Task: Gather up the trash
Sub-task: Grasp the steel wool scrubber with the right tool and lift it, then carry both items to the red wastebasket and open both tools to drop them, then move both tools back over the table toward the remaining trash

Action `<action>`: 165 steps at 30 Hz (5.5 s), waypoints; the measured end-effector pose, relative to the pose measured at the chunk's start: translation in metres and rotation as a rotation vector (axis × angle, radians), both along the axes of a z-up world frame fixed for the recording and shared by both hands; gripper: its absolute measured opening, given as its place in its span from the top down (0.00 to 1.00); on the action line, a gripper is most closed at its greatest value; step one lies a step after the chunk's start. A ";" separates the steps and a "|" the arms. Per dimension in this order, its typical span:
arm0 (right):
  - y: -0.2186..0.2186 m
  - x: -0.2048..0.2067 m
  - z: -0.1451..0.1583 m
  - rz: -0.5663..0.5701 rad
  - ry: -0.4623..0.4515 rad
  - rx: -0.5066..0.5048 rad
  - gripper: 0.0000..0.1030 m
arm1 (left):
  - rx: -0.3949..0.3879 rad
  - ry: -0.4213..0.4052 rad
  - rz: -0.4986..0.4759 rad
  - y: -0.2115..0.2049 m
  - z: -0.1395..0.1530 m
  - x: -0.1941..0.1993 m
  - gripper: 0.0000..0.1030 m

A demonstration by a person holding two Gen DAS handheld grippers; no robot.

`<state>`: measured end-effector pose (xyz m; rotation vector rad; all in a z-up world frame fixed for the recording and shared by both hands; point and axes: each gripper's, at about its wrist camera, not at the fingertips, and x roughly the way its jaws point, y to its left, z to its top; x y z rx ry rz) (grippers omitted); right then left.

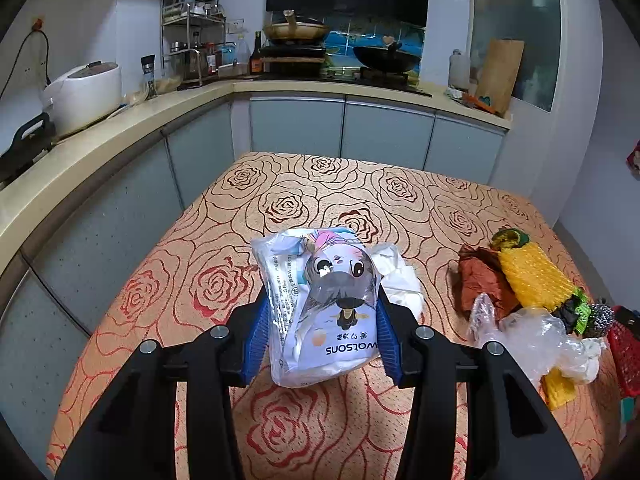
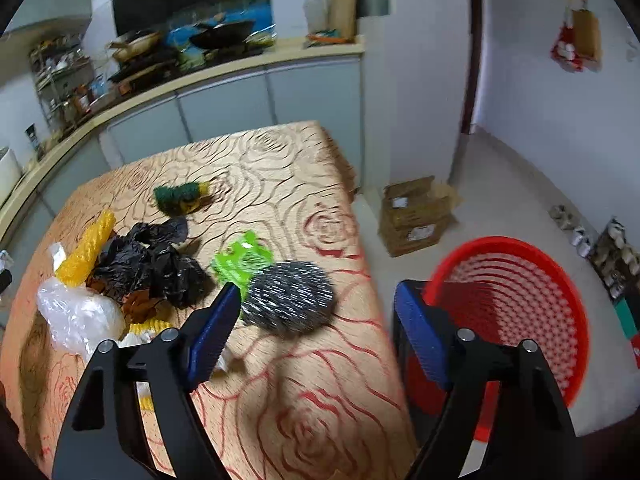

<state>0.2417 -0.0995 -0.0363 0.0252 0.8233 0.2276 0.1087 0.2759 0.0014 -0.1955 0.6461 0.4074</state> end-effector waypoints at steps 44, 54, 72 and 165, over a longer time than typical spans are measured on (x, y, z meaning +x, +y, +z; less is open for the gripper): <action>-0.049 -0.061 0.064 -0.036 -0.150 0.089 0.63 | 0.053 -0.131 -0.187 -0.097 0.042 0.001 0.57; -0.094 -0.071 0.070 -0.126 -0.171 0.093 0.62 | 0.048 -0.162 -0.350 -0.162 0.053 0.025 0.57; -0.161 -0.082 0.064 -0.277 -0.173 0.080 0.62 | -0.013 -0.118 -0.654 -0.293 0.036 0.080 0.57; -0.091 -0.081 0.052 -0.125 -0.146 0.067 0.32 | 0.022 -0.092 -0.506 -0.232 0.024 0.056 0.27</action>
